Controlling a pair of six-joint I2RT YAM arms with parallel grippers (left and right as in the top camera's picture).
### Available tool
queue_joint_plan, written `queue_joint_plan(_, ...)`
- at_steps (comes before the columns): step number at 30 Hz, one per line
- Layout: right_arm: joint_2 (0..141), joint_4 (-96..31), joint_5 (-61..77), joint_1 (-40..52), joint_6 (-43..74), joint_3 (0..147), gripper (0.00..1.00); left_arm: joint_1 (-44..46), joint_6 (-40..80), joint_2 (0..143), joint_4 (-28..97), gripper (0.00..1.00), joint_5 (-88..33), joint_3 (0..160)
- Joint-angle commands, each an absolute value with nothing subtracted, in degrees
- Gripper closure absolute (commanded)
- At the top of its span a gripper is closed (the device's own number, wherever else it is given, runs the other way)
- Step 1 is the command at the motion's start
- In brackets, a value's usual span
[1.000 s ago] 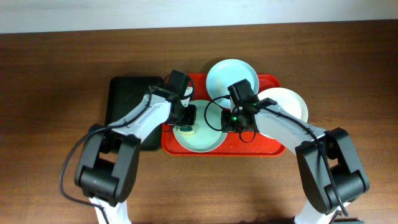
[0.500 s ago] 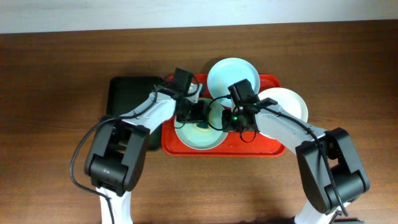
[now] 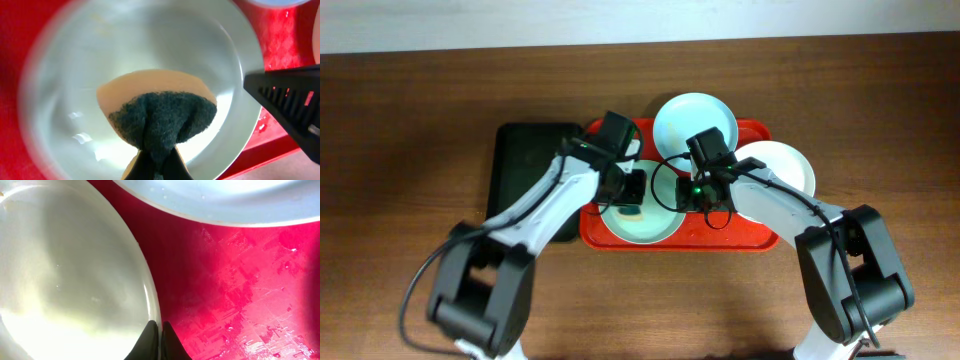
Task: Clean dirty plates on tray and stack at the side
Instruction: 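Scrub the plate's stain with the sponge in the left gripper, then carry the sponge left and set it on the black tray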
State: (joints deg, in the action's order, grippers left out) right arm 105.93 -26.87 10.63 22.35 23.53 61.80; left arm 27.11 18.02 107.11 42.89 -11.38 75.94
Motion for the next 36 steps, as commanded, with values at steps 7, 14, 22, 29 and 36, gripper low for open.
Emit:
queue_joint_plan(7, 106.5, -27.2, 11.4, 23.0, 22.9, 61.3, 0.9, 26.3, 15.1, 99.3, 46.1, 1.0, 15.3, 75.9)
queue_joint_plan(14, 106.5, -27.2, 11.4, 23.0, 22.9, 61.3, 0.9, 16.9, 11.6, 99.3, 47.6, 1.0, 14.2, 75.9)
queue_joint_plan(22, 106.5, -27.6, 11.4, 23.0, 22.9, 61.3, 0.9, 5.3, 11.6, 100.9, 47.0, 1.0, 12.4, 75.9)
queue_joint_plan(29, 106.5, -27.8, 11.4, 23.0, 22.9, 61.3, 0.86, 2.9, 11.6, 107.2, 45.2, 1.0, 10.3, 75.9)
queue_joint_plan(36, 106.5, -28.1, 11.4, 23.0, 22.9, 61.3, 0.83, 2.8, 8.2, 112.7, 40.5, 1.0, 5.1, 75.9)
